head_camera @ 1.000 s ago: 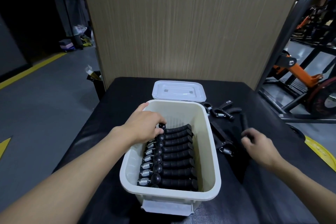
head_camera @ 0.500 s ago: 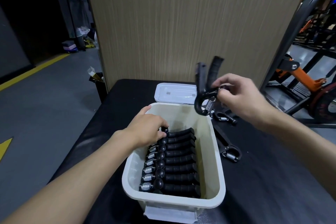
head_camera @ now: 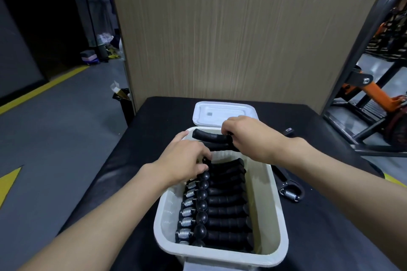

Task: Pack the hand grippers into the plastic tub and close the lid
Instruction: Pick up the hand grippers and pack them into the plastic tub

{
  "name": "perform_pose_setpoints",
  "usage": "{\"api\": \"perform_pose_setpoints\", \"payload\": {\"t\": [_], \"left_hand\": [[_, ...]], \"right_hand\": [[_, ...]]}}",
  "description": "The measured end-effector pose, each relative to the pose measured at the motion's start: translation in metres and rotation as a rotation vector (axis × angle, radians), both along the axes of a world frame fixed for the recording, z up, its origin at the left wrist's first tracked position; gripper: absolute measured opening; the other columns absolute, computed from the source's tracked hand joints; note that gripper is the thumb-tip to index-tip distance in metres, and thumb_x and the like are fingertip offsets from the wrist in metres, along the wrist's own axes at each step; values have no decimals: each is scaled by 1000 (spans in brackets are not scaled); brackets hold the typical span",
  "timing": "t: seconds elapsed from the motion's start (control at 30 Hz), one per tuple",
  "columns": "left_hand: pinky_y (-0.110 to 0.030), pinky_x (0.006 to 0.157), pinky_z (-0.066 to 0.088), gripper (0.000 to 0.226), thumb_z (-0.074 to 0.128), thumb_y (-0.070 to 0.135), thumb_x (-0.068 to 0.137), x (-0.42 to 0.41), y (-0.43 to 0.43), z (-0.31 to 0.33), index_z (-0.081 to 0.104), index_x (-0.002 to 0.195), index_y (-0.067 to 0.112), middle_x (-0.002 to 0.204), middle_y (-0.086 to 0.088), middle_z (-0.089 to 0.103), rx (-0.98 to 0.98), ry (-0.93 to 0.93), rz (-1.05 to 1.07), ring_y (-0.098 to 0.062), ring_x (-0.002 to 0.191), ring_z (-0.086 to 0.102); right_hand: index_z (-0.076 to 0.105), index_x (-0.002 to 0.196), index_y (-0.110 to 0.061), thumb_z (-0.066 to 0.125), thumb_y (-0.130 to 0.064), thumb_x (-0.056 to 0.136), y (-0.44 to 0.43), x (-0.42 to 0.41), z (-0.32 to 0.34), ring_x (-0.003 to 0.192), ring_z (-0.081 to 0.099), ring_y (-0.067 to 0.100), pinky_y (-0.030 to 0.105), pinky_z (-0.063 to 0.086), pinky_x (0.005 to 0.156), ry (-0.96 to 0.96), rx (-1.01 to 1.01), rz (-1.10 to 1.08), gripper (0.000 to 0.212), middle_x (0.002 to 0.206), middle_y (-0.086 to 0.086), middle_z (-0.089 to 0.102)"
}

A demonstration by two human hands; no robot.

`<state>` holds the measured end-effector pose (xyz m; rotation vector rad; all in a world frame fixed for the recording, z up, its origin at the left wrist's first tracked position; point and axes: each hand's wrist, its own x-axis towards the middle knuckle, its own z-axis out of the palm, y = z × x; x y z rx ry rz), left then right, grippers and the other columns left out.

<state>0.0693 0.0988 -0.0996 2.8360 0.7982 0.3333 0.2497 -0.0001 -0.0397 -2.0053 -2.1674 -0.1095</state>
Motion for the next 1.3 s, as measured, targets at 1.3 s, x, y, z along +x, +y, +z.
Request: {"api": "perform_pose_setpoints", "payload": {"t": [1.3], "left_hand": [[-65,107,14,16,37,24,97,3,-16,5,50,100,33,95,13,59,234,267,69,-13,94,50]], "right_hand": [[64,126,-17,55,-3,91,8,15,-19,84,53,7,12,37,69,339,16,-138,38,112,0,67]]}}
